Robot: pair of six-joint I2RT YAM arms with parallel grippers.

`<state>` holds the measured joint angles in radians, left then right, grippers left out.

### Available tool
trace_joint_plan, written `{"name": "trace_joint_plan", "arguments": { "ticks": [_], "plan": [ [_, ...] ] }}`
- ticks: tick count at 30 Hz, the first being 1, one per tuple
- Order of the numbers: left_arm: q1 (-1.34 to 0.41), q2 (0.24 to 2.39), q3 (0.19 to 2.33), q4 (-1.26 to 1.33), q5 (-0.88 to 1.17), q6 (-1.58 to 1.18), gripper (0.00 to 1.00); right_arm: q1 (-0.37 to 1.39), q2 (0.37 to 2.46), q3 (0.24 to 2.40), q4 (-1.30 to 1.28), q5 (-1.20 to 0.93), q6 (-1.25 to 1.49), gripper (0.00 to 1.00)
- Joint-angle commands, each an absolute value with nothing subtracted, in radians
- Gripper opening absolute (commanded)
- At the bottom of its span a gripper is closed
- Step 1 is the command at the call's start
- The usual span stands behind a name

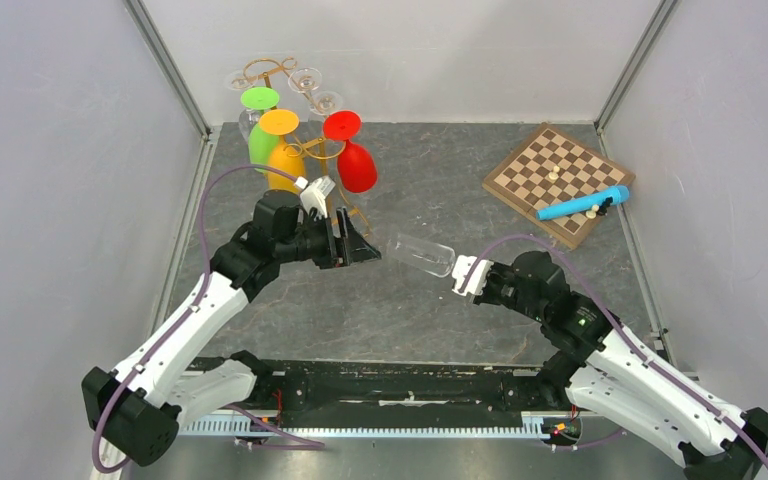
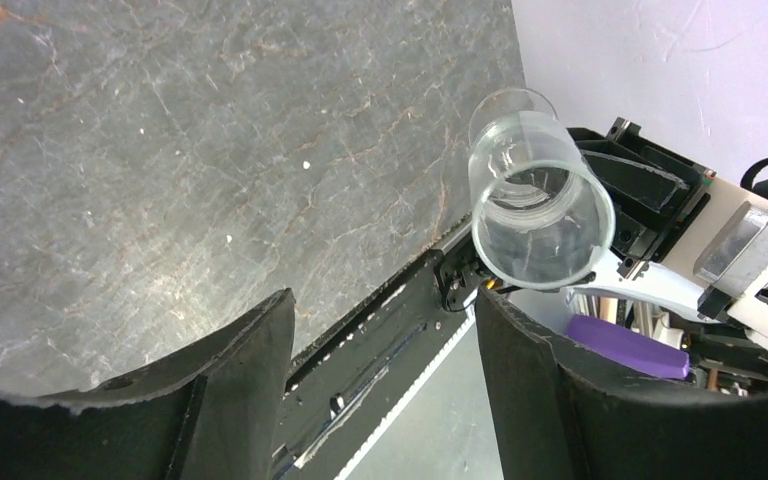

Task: Take the wine glass off the wine glass rack
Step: Place the wine glass at the center of the board.

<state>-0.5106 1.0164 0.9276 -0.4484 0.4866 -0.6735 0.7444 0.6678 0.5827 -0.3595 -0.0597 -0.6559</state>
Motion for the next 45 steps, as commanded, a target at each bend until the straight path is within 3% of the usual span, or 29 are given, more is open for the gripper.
{"name": "trace_joint_plan", "arguments": {
  "ticks": [1,24,45],
  "plan": [
    [-0.499,0.98,0.908,-0.454,0.543,-0.735,0.72,0.747,0.641,0.612,-0.283,-0.126,-0.737,0.0],
    [-0.485,0.936,0.874,-0.456,0.584,-0.793,0.68,0.804,0.723,0.689,-0.294,-0.185,-0.754,0.0],
    [-0.485,0.929,0.879,-0.469,0.633,-0.776,0.39,0.9,0.807,0.733,-0.235,-0.051,-0.708,0.0]
  ]
}}
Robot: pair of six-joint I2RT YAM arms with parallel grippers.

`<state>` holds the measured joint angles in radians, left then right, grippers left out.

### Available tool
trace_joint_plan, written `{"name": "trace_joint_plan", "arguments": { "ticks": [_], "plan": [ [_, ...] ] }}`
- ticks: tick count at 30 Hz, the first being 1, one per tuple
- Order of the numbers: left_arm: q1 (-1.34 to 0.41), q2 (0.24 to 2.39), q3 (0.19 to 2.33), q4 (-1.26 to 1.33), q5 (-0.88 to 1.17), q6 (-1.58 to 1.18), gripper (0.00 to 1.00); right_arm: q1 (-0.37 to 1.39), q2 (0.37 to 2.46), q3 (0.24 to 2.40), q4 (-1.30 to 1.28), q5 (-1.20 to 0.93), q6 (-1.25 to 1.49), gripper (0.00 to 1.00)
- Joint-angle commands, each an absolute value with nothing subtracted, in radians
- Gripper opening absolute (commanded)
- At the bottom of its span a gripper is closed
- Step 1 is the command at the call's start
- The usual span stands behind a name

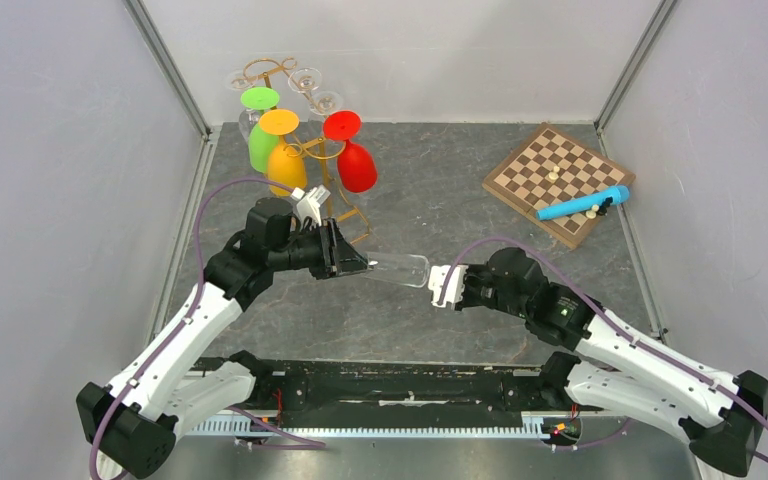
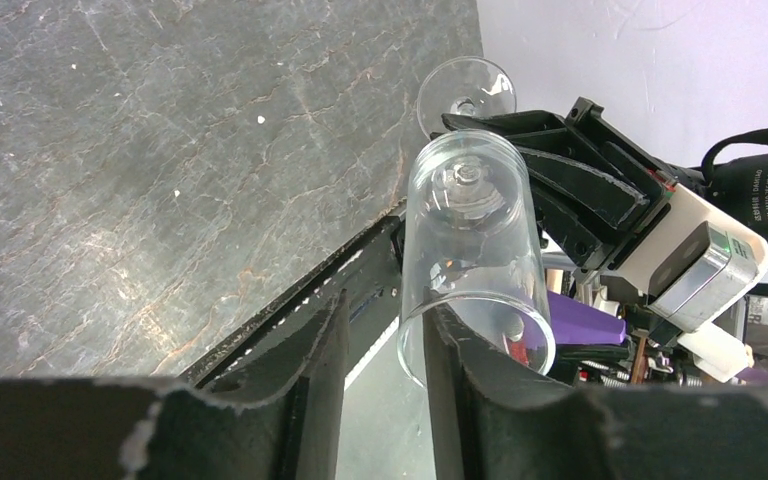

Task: Take the wine glass off the wine glass rack
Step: Place the wine glass at the center of the board.

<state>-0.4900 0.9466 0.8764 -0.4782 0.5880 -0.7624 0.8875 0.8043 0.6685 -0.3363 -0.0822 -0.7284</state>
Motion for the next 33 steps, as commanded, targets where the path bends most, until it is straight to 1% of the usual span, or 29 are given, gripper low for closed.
{"name": "trace_joint_plan", "arguments": {
  "ticks": [1,6,8,12,13,16,18,22,24,33],
  "plan": [
    [-0.485,0.929,0.877,-0.469,0.636,-0.776,0.37,0.903,0.808,0.732,-0.234,-0.047,-0.706,0.0],
    [-0.486,0.927,0.876,-0.465,0.648,-0.773,0.28,0.909,0.811,0.724,-0.228,-0.024,-0.694,0.0],
    [-0.485,0.928,0.876,-0.466,0.65,-0.772,0.21,0.91,0.811,0.721,-0.224,-0.016,-0.689,0.0],
    [-0.485,0.925,0.866,-0.456,0.66,-0.777,0.04,0.911,0.808,0.719,-0.218,-0.006,-0.68,0.0],
    [-0.485,0.924,0.864,-0.453,0.663,-0.78,0.02,0.911,0.81,0.719,-0.218,-0.006,-0.675,0.0],
    [-0.485,0.922,0.864,-0.451,0.677,-0.775,0.02,0.911,0.81,0.719,-0.217,0.02,-0.665,0.0],
    [-0.486,0.922,0.867,-0.459,0.675,-0.772,0.02,0.912,0.806,0.718,-0.213,0.021,-0.661,0.03],
    [-0.485,0.918,0.874,-0.466,0.662,-0.773,0.02,0.912,0.789,0.707,-0.199,0.025,-0.657,0.16],
    [-0.485,0.917,0.882,-0.47,0.656,-0.773,0.02,0.911,0.782,0.703,-0.199,0.026,-0.657,0.2],
    [-0.485,0.916,0.931,-0.528,0.591,-0.747,0.02,0.912,0.747,0.693,-0.201,0.016,-0.66,0.27]
  ]
}}
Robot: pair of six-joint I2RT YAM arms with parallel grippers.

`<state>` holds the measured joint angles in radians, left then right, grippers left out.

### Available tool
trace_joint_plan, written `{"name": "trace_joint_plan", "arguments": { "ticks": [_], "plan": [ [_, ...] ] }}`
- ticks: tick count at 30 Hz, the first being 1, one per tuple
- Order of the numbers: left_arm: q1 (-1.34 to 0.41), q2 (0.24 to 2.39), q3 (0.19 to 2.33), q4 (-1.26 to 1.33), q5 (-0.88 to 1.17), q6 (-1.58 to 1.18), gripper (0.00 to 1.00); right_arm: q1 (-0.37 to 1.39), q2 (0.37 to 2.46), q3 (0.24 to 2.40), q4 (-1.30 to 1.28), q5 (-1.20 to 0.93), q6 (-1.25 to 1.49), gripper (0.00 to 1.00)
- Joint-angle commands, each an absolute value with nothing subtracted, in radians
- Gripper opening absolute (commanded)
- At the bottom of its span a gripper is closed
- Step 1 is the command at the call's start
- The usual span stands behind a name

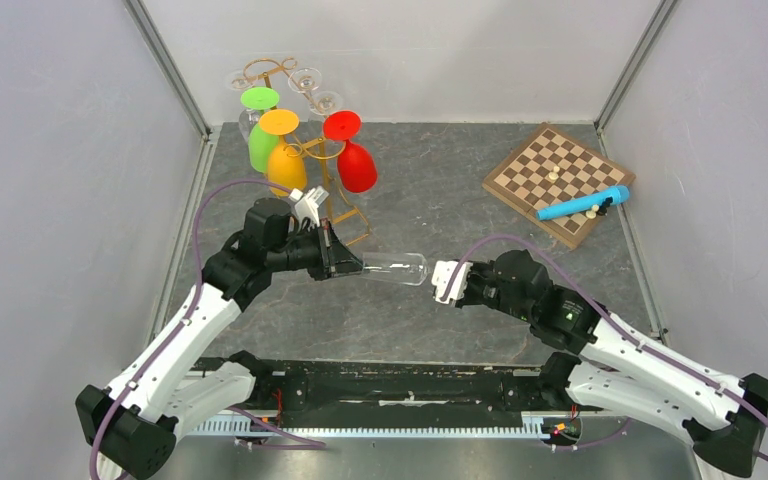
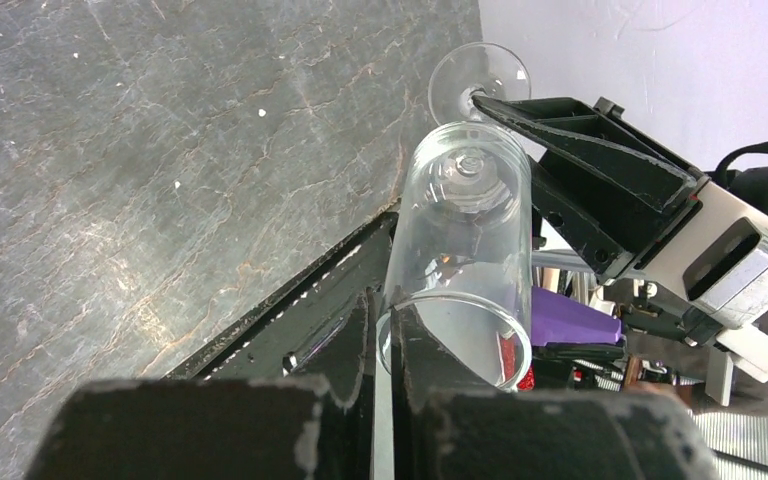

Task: Take the wine glass off the wine glass rack
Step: Place the wine glass at the center of the board.

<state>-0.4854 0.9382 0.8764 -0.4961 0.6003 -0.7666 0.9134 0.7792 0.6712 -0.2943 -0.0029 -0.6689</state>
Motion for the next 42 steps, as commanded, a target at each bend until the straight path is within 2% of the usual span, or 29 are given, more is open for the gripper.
{"name": "trace_joint_plan", "arguments": {
  "ticks": [1,9,21,31,42],
  "plan": [
    [-0.485,0.915,0.933,-0.529,0.587,-0.747,0.02,0.911,0.745,0.692,-0.203,0.016,-0.66,0.27],
    [-0.485,0.914,0.956,-0.543,0.566,-0.742,0.02,0.911,0.735,0.696,-0.215,0.01,-0.648,0.32],
    [-0.485,0.91,1.084,-0.721,0.491,-0.65,0.02,0.911,0.706,0.698,-0.223,0.03,-0.623,0.37],
    [-0.485,0.952,1.27,-0.986,0.321,-0.521,0.02,0.912,0.691,0.687,-0.223,0.065,-0.595,0.4],
    [-0.485,1.019,1.462,-1.253,0.015,-0.414,0.02,0.912,0.657,0.663,-0.223,0.078,-0.57,0.43]
  ]
}}
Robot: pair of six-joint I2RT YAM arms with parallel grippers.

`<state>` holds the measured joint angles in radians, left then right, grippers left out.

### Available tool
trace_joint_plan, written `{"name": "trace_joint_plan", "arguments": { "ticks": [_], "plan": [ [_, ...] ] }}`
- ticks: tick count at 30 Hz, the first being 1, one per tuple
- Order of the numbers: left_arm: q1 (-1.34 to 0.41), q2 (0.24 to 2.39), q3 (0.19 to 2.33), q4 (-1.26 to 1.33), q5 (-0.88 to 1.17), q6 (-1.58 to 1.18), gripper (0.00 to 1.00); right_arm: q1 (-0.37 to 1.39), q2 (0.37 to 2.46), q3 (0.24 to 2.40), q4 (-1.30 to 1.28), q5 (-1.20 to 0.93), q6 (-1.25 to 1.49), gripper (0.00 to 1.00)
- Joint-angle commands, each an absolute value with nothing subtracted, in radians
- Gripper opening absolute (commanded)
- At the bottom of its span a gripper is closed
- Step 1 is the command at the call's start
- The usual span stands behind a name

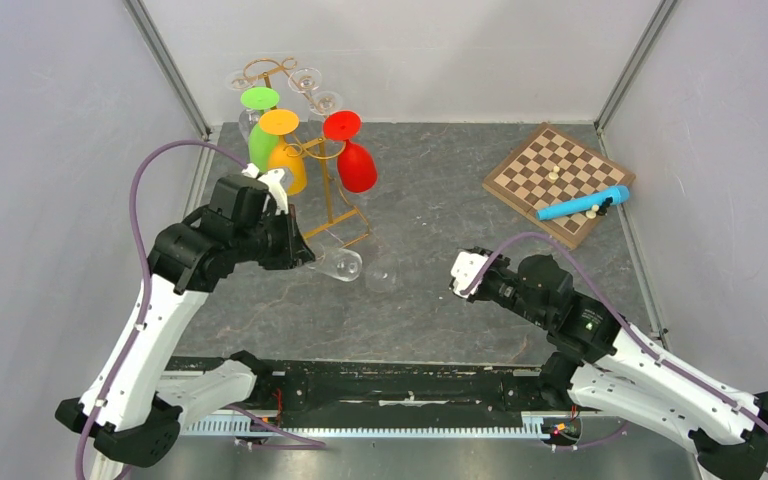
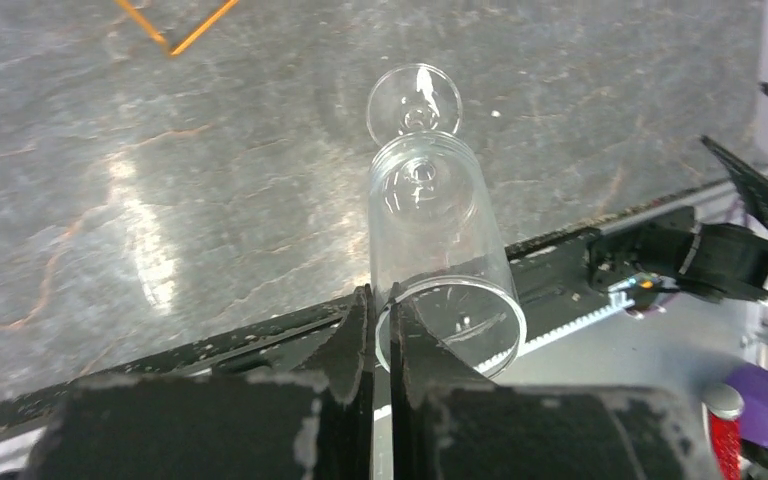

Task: Take the wine glass off the wine glass rack
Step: Place the wine glass at the center of the board.

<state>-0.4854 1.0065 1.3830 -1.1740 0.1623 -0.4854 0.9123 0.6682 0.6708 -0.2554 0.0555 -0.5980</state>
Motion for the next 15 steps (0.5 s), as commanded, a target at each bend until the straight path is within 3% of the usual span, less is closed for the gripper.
{"name": "trace_joint_plan", "arguments": {
  "ticks": [1,15],
  "plan": [
    [-0.486,1.024,1.469,-1.27,-0.01,-0.411,0.02,0.911,0.658,0.663,-0.223,0.078,-0.56,0.43],
    [-0.486,1.103,1.57,-1.427,-0.455,-0.381,0.02,0.911,0.652,0.65,-0.223,0.071,-0.495,0.45]
  ]
}}
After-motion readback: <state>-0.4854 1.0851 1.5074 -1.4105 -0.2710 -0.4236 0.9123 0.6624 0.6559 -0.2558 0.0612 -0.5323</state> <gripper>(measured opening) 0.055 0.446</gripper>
